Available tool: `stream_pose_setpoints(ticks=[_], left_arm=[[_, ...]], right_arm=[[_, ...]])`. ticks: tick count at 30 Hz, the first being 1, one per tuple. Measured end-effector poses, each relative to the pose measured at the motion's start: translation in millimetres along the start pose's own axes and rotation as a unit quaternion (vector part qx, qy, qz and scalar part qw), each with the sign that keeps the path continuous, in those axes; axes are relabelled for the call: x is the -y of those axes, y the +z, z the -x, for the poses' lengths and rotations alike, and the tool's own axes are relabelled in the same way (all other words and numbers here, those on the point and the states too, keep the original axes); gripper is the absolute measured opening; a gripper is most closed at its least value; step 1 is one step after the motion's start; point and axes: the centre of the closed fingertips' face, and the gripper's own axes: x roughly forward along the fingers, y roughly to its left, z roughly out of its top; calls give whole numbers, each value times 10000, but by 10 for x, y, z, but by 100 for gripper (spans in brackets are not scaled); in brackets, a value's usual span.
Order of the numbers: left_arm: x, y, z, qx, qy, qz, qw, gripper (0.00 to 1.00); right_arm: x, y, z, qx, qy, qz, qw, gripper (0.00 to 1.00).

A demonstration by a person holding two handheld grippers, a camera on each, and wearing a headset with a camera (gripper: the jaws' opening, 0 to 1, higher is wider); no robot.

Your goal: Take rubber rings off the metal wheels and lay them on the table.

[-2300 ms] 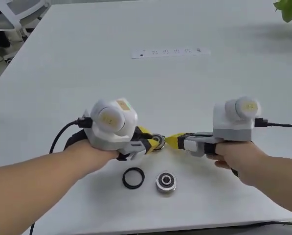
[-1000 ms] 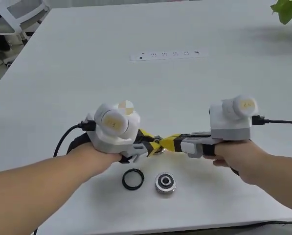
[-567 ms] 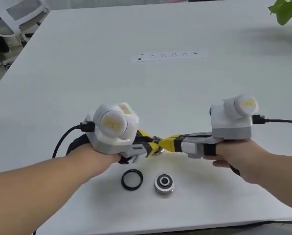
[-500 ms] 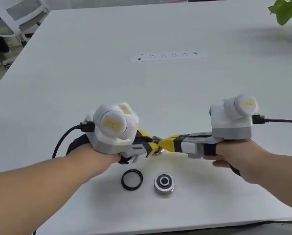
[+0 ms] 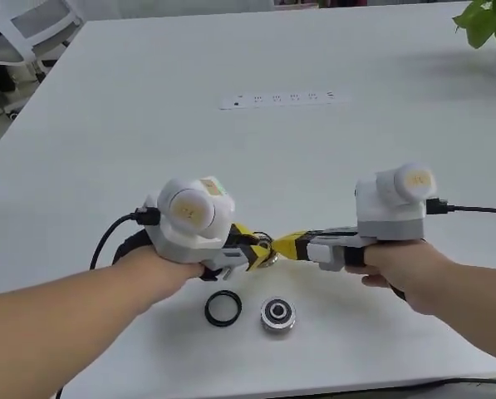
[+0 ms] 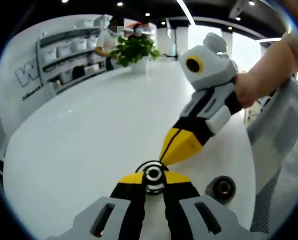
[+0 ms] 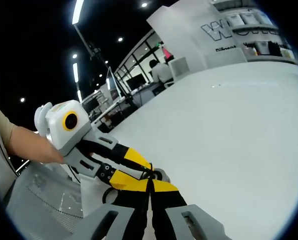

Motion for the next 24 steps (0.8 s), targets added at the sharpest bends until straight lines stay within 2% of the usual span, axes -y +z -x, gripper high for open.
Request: stream_pose_setpoints(ticks=[4,8,12,24], left_arm=[[30,9,10,-7,-59,-63,10000,17],[84,75,45,131,-190,-34,9997,21],[118,104,80,154,-235,-130,9995,23],[163,208,300,404,-289,-245,9985,32]], right_arm=[[8,14,-5,12,1,-6,10000,0],[10,17,-2,23,3,-16,10000,0],[5,38,7,51,11,-20,10000,0],[-78,131,49,201,47,-60,9998,0]])
